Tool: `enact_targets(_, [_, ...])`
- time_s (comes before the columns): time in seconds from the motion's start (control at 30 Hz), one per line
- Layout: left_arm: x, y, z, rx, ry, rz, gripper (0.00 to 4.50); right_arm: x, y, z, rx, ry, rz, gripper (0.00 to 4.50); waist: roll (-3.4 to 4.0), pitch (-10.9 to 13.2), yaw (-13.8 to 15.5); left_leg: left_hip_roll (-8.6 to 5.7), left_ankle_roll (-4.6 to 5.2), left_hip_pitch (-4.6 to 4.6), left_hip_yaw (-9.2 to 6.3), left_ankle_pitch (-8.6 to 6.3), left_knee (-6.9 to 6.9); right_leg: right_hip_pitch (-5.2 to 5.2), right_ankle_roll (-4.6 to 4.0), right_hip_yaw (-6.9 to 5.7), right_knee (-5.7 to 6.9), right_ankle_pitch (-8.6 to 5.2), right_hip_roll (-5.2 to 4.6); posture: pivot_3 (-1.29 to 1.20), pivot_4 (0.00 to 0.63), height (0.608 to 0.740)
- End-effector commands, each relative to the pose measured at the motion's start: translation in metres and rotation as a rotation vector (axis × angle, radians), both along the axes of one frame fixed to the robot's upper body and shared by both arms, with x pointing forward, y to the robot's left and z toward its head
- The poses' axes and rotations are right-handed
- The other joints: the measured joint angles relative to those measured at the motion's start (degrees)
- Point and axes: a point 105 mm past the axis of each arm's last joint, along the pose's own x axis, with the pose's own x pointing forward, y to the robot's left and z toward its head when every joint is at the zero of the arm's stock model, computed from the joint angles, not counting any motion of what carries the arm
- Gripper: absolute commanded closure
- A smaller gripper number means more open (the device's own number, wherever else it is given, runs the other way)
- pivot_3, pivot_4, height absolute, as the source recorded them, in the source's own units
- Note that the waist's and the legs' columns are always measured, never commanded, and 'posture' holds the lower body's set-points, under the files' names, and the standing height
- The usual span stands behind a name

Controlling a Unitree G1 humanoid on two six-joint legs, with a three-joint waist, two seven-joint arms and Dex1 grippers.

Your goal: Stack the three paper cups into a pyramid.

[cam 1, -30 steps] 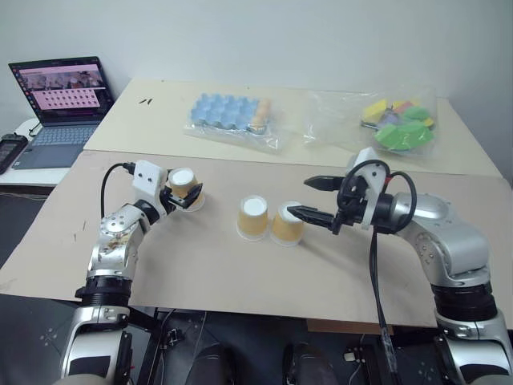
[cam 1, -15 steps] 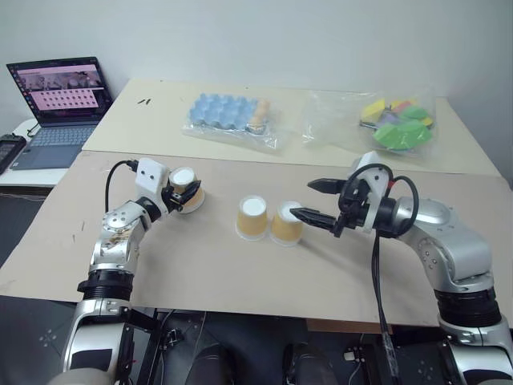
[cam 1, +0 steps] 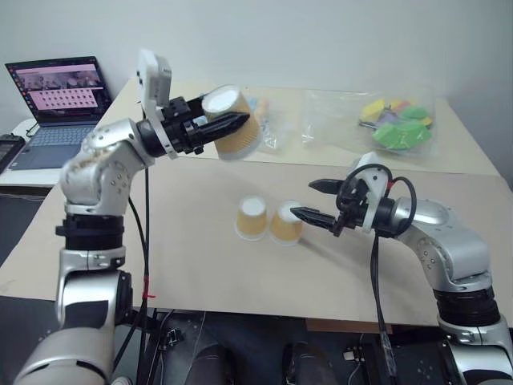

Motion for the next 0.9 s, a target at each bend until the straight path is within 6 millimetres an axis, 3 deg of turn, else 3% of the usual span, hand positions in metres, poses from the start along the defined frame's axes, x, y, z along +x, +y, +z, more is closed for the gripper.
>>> enact_targets(0.03, [-0.002, -0.012, -0.014, 0.132, -0.001, -0.104, 1.73, 0.0, -0.006, 0.008, 0.013, -0.05, -0.025, 0.0, 0.0, 0.0, 0.0, -0.01, 0.0, -0.01, 0.02, 0.0, 0.05, 0.0, 0.0, 0.0, 0.02, 0.0, 0.0, 0.0, 0.15, 0.733])
enact_targets(0.2, [0.016, -0.024, -0.043, 0.241, -0.004, -0.112, 1.73, -0.003, -0.011, 0.01, 0.022, -0.057, -0.052, 0.0, 0.0, 0.0, 0.0, -0.04, 0.0, -0.04, 0.08, 0.0, 0.13, -0.02, -0.01, 0.03, -0.02, 0.0, 0.0, 0.0, 0.15, 0.733])
enact_targets(0.33, [0.024, -0.034, -0.05, 0.256, -0.025, -0.126, 1.73, -0.005, -0.013, 0.011, 0.03, -0.062, -0.069, 0.0, -0.01, 0.0, 0.3, -0.06, 0.01, -0.24, 0.09, 0.0, 0.15, -0.09, -0.01, -0.05, 0.0, 0.0, 0.0, 0.0, 0.15, 0.733])
enact_targets(0.6, [0.019, -0.062, -0.051, 0.263, -0.049, -0.245, 1.73, -0.008, -0.017, 0.007, 0.029, -0.059, -0.104, 0.0, -0.02, 0.0, 0.3, -0.07, 0.03, -0.27, 0.09, -0.01, 0.14, -0.09, 0.01, -0.05, -0.05, -0.01, -0.01, 0.0, 0.15, 0.733])
enact_targets(0.8, [0.014, -0.069, -0.056, 0.285, -0.052, -0.286, 1.73, -0.011, -0.018, 0.006, 0.03, -0.058, -0.115, 0.0, -0.02, 0.0, 0.2, -0.06, 0.04, -0.23, -0.04, -0.02, 0.14, -0.08, 0.01, -0.02, -0.03, -0.01, -0.01, 0.0, 0.15, 0.733])
enact_targets(0.9, [0.015, -0.07, -0.069, 0.332, -0.055, -0.282, 1.73, -0.011, -0.02, 0.007, 0.032, -0.062, -0.124, 0.0, -0.02, 0.0, 0.1, -0.06, 0.04, -0.22, -0.08, -0.02, 0.14, -0.09, 0.01, -0.02, -0.03, -0.01, -0.01, 0.0, 0.15, 0.733])
